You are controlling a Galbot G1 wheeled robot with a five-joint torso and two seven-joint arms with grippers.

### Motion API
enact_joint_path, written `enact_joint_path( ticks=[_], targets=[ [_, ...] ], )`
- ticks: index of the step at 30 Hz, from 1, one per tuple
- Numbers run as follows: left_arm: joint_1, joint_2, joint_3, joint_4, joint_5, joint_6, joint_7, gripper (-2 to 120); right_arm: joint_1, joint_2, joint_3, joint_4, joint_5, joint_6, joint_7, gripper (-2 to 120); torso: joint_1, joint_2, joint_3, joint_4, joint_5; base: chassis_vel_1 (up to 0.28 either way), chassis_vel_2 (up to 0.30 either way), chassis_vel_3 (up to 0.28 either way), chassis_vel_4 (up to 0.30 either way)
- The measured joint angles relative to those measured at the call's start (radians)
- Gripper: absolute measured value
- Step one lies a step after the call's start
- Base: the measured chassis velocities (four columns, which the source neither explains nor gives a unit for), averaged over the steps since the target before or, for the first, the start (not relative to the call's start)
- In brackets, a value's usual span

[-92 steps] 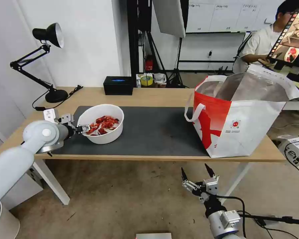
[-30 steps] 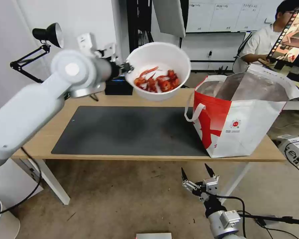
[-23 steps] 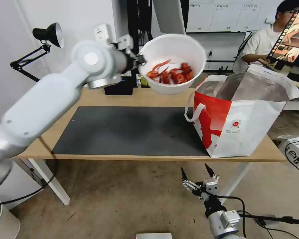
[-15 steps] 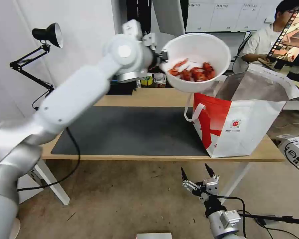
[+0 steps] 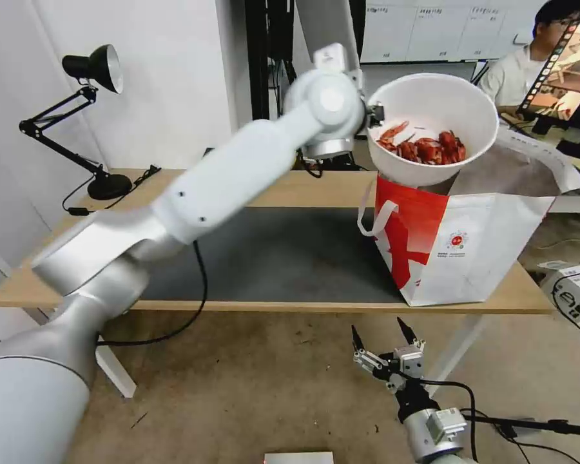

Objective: Pick up the trash from the table and place it into the takeout bag.

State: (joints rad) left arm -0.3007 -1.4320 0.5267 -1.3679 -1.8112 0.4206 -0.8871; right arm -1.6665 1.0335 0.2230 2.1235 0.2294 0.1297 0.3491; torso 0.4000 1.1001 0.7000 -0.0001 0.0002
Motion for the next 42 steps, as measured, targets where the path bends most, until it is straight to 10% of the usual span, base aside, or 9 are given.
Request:
enact_joint_path(
  ticks=[20, 42],
  targets=[
    [0.032, 0.001, 0.19, -0.021, 0.405, -0.171, 0.151, 0, 0.0, 0.0, 0.0, 0.0, 0.0, 0.0, 0.0, 100, 0.0, 0.0, 0.0, 0.0001, -0.0003, 0.0, 0.0, 0.0, 0.0],
    [0.005, 0.068, 0.236, -0.085, 0.384, -0.109, 0.323, 0, 0.0, 0.0, 0.0, 0.0, 0.0, 0.0, 0.0, 100, 0.0, 0.0, 0.0, 0.0, -0.0003, 0.0, 0.0, 0.0, 0.0]
  ],
)
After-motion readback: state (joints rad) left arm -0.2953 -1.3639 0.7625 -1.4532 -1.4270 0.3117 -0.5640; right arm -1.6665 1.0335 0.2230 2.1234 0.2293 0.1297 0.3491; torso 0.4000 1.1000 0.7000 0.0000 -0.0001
